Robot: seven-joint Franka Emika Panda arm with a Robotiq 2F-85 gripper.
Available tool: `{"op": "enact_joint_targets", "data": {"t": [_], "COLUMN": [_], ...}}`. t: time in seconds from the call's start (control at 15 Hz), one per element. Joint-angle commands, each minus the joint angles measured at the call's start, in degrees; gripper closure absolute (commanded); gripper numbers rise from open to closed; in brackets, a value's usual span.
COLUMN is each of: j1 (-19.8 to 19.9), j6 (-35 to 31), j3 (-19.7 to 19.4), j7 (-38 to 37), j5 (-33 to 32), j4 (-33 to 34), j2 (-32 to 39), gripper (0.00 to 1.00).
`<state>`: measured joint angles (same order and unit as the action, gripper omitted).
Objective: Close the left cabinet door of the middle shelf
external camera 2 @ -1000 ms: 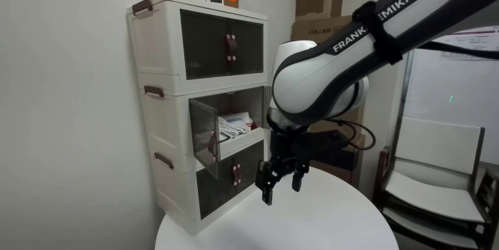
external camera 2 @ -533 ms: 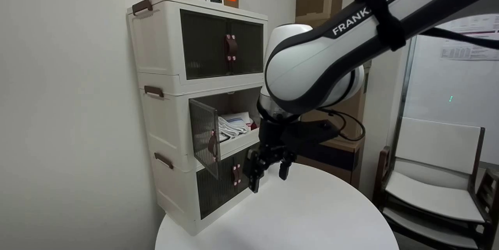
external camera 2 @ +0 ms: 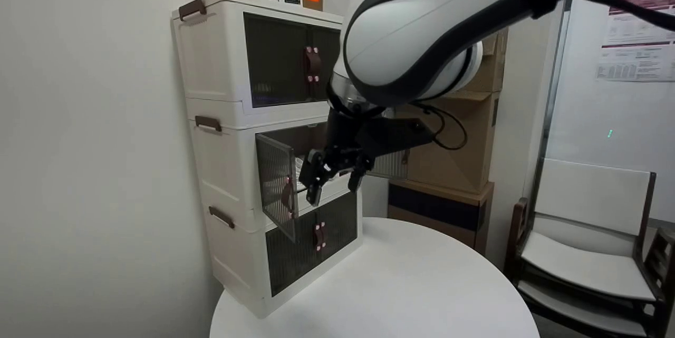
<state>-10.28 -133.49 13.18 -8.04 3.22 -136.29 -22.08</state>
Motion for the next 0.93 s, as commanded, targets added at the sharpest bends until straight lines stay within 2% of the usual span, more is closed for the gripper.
{"op": "enact_joint_targets", "data": {"t": [0.0, 0.2, 0.6, 0.8, 0.87], "j1": [1.8, 2.1, 1.0, 1.0, 1.2], "j6": [-1.1, 0.0, 1.1, 0.8, -0.2], "j3": [0.7, 0.5, 0.1, 0.3, 0.7], "j7": [-2.0, -2.7, -4.9, -8.4, -11.0], "j5": [-4.1, -5.1, -1.2, -3.0, -5.5], "j4": [6.6, 12.1, 21.5, 24.6, 25.2], "j2": [3.9, 7.4, 14.9, 17.8, 18.6], "gripper": [0.00, 0.00, 0.00, 0.00, 0.00]}}
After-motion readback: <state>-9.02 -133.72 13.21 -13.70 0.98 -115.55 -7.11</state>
